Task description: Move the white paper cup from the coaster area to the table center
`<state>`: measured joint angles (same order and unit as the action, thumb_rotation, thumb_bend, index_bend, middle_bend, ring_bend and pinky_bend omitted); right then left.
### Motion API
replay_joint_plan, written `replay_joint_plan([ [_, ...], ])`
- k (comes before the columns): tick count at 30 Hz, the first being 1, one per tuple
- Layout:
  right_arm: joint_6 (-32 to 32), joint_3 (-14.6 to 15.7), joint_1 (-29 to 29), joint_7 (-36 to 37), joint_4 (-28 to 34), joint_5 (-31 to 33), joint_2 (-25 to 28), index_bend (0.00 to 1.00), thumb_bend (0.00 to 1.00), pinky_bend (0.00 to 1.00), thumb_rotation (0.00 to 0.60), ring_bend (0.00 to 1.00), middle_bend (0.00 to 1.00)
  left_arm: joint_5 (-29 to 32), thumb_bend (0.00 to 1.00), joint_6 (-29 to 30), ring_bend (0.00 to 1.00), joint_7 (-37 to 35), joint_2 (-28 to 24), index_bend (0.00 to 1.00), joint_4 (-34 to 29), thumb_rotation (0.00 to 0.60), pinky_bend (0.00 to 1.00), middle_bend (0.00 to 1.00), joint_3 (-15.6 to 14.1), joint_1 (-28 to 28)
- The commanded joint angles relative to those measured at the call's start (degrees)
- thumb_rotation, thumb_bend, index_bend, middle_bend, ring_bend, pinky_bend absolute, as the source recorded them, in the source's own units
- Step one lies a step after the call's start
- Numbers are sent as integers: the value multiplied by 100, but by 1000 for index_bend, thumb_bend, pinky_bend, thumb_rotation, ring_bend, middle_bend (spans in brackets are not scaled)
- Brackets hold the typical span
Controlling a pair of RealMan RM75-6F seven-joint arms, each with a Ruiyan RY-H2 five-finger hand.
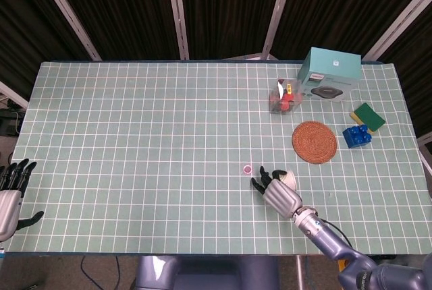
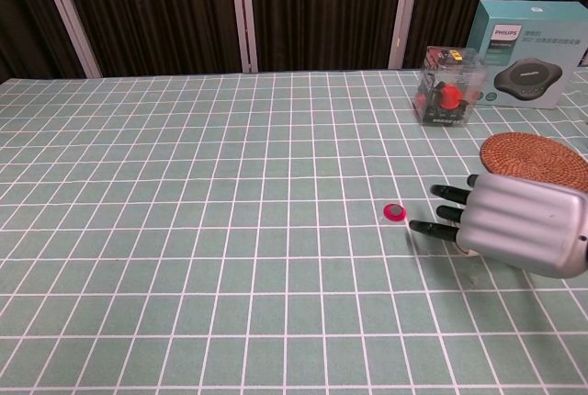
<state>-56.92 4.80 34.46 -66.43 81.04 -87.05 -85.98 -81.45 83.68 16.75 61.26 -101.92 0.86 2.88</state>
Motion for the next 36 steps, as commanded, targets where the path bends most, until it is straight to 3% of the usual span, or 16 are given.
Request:
replay_joint_plan([
  [1, -76, 27, 9, 213, -109, -158, -29, 83, 295, 523, 600, 172, 313, 1, 0, 1, 0, 4, 6, 0, -1, 600, 0, 0, -1, 1],
  [8, -342, -32, 15, 953, -218, -445, -8, 97, 314, 545, 600, 190, 328, -3, 0, 8, 0, 31, 16, 0, -6, 600, 0, 0, -9, 0],
  [11, -546, -172, 3, 1591, -177, -480, 37, 108, 314, 544, 600, 191, 332, 5, 0, 5, 0, 24, 16, 0, -7, 600, 0, 0, -10, 1],
  [18, -519, -673, 10, 2991, 290, 83, 203, 110, 314, 543, 600, 196, 337, 14, 0, -30, 0, -3, 7, 0, -18, 600, 0, 0, -19, 14],
  [24, -128, -1168, 69, 4278, 660, 934, 262, 123, 313, 533, 600, 194, 337, 39, 0, -57, 0, -35, -10, 0, -20, 600, 0, 0, -18, 22],
  [28, 224, -1430, 209, 4737, 661, 1434, 149, 126, 314, 513, 600, 188, 337, 46, 0, -75, 0, 2, 2, 0, -18, 600, 0, 0, -26, 31],
  [36, 354, -1697, 401, 5304, 246, 1741, -322, 126, 314, 486, 600, 169, 336, 101, 0, -95, 0, -4, -3, 0, -20, 600, 0, 0, -11, 41],
])
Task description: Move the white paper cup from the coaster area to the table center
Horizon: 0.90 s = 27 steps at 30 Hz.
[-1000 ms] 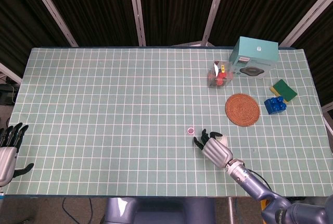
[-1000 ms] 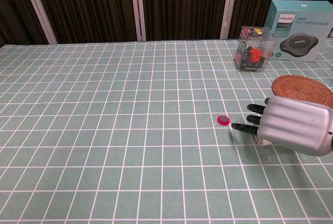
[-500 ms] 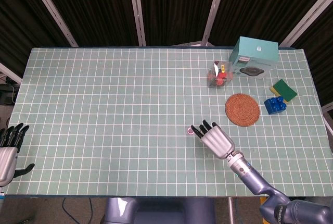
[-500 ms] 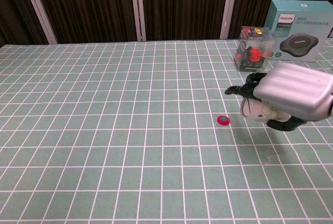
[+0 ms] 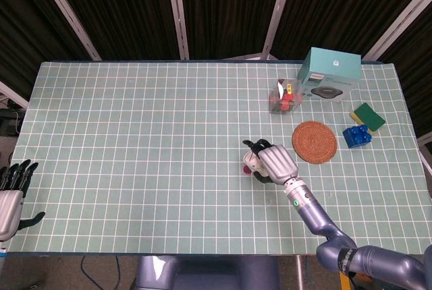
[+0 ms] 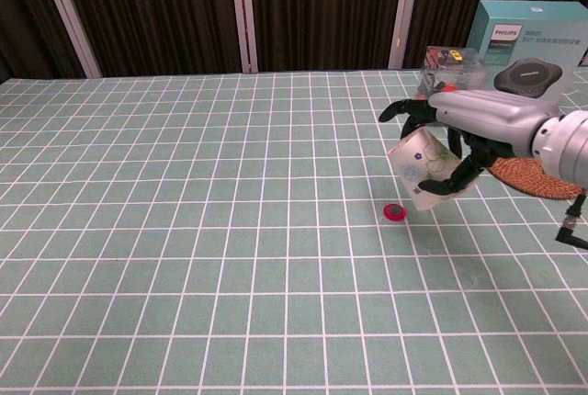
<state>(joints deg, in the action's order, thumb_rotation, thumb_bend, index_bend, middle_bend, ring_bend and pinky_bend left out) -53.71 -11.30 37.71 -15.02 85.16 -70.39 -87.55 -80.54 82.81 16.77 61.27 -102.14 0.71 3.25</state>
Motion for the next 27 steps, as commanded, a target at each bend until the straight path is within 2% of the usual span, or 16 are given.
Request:
replay_joint_plan([
  [1, 25, -101, 90, 204, -219, 73, -213, 126, 314, 483, 600, 168, 337, 15, 0, -13, 0, -11, -4, 0, 3, 600, 0, 0, 5, 6],
  [6, -37, -103, 149, 421, -503, -28, -473, 126, 314, 436, 600, 151, 337, 32, 0, -30, 0, -25, -6, 0, 14, 600, 0, 0, 9, 15],
  [16, -410, -199, 252, 745, -1118, -275, -1045, 126, 313, 416, 600, 129, 322, 39, 0, -37, 0, -22, -5, 0, 15, 600, 0, 0, 2, 23],
  [27, -298, -166, 352, 683, -1325, -199, -1228, 126, 312, 413, 600, 117, 317, 48, 0, -41, 0, -23, -7, 0, 22, 600, 0, 0, -3, 28],
])
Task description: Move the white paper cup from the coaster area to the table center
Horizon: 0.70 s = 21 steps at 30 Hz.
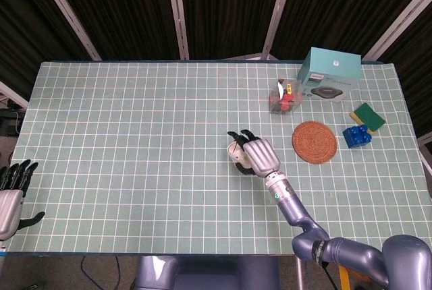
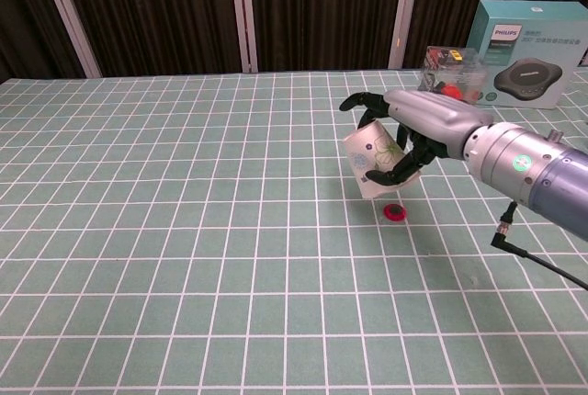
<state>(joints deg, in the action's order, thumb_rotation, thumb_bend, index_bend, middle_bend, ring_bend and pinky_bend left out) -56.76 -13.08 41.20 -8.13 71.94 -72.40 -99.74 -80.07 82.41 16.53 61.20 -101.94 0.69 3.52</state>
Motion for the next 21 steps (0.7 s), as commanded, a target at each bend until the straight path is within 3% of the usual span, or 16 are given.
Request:
replay_joint_plan([
  [1, 5, 26, 7, -21, -19, -8, -20, 126, 311, 413, 600, 116, 316, 0, 0, -4, 0, 6, 0, 0, 2, 600, 0, 0, -4, 1],
  [13, 141, 200, -32, 289, -45, -114, 42, 46, 240, 310, 600, 8, 152, 12, 0, -2, 0, 19, 6, 0, 5, 600, 0, 0, -10, -1],
  [21, 23, 455, -187, 522, 64, -394, 184, 35, 213, 300, 600, 0, 137, 12, 0, -9, 0, 59, 24, 0, -8, 600, 0, 0, -21, 5],
])
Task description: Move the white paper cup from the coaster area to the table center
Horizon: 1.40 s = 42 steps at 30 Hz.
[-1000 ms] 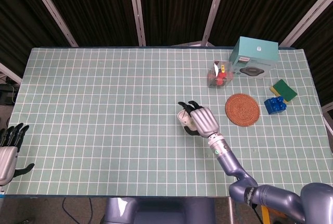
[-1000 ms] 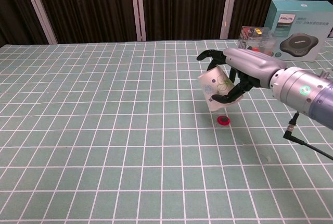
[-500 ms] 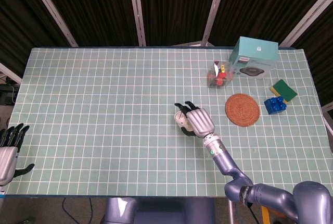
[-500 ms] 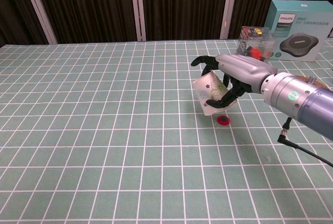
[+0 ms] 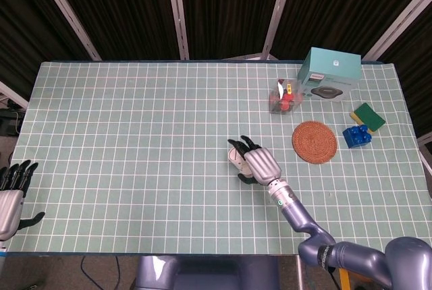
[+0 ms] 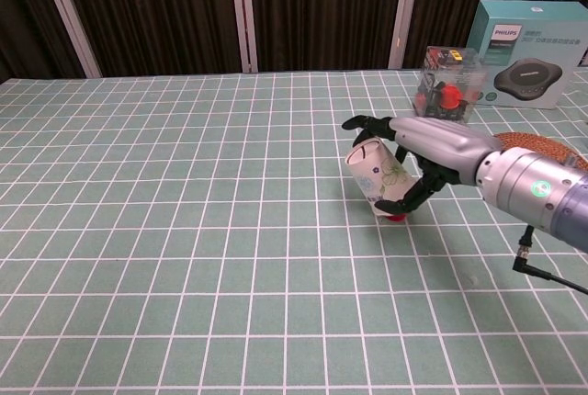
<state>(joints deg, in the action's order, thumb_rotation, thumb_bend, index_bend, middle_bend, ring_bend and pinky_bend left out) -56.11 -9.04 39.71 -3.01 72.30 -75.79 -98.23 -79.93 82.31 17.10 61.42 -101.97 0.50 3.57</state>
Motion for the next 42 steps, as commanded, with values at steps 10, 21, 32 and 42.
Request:
replay_joint_plan([
  [10, -266, 221, -260, -40, 194, -188, 296, 33, 214, 289, 600, 0, 122, -32, 0, 32, 0, -11, -18, 0, -39, 600, 0, 0, -20, -19],
  [21, -646, 476, -637, 87, 886, -467, 917, 0, 209, 247, 600, 0, 42, -209, 0, 117, 0, -118, -118, 0, -149, 600, 0, 0, -86, -67],
  [32, -1659, 649, -1188, 62, 1890, -1055, 1997, 0, 203, 200, 600, 0, 33, -521, 0, 410, 0, -373, -215, 0, -136, 600, 0, 0, -114, -179],
  [42, -2825, 806, -1960, 397, 1863, -1470, 3071, 0, 0, 0, 600, 0, 0, -867, 0, 674, 0, -521, 15, 0, 256, 600, 0, 0, -66, -193],
])
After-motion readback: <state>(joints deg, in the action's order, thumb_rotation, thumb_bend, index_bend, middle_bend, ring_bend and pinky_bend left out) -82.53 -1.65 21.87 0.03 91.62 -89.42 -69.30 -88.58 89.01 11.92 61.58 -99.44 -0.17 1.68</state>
